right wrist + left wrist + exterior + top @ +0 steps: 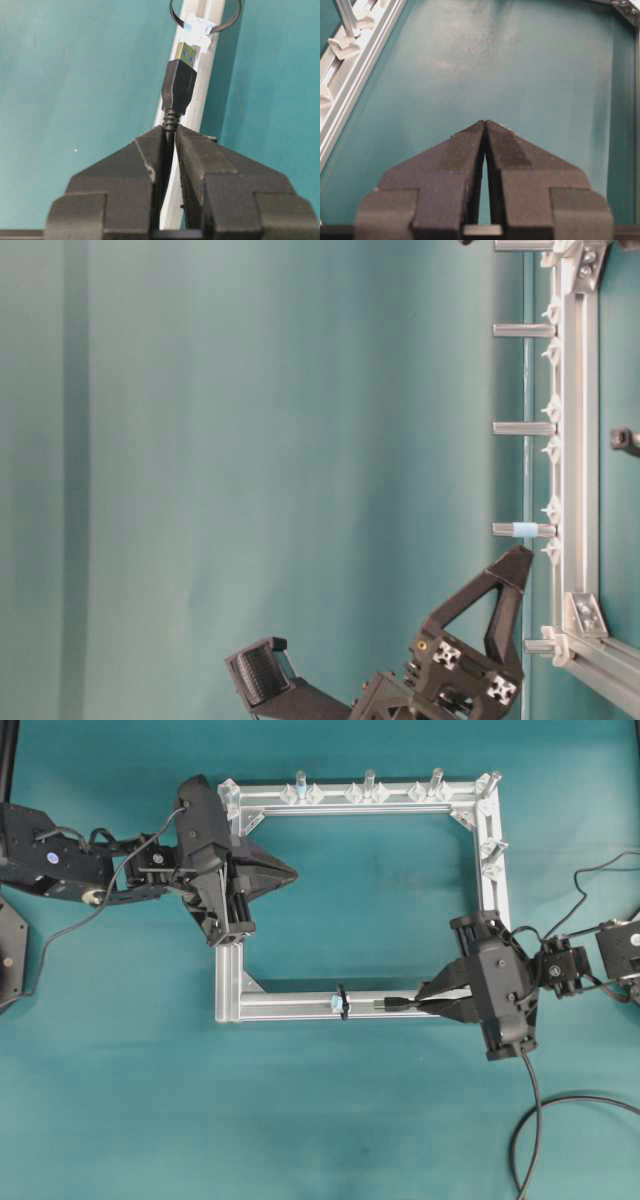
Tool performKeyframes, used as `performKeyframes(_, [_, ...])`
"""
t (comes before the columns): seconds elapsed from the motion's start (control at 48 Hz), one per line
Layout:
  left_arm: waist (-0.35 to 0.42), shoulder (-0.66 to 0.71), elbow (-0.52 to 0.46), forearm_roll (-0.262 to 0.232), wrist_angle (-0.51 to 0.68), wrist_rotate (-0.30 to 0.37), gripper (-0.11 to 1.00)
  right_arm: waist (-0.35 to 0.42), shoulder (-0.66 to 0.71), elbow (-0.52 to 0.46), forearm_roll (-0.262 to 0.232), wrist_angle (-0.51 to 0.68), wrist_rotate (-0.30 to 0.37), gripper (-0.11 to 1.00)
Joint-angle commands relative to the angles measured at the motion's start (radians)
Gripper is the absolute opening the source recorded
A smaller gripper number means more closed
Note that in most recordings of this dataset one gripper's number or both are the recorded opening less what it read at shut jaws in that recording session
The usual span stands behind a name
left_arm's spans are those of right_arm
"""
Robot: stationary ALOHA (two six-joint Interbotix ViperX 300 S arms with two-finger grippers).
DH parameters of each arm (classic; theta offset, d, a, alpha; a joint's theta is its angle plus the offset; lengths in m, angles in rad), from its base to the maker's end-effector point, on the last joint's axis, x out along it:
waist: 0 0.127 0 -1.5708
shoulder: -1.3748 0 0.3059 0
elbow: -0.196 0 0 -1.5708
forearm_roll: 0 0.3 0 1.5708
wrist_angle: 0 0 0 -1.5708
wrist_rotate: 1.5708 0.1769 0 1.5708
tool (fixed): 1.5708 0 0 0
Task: Insert the wire through the string loop located in the center.
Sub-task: 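Push the USB plug leftward through the zip-tie loop with the right gripper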
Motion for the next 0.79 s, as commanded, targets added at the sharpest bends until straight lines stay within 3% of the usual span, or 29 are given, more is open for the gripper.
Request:
performKeyframes(0.0, [-0.005,-0.023,-0.014,0.003,-0.003,-0.006,0.00,-0.005,-0.018,-0.009,0.000,-0.005,-0.002,0.11])
performKeyframes(0.77, [-0.009,-0.025,-0.021,0.003,-0.003,-0.006,0.00,-0.041,0.000,-0.032,0.000,-0.006,-0.002,0.11])
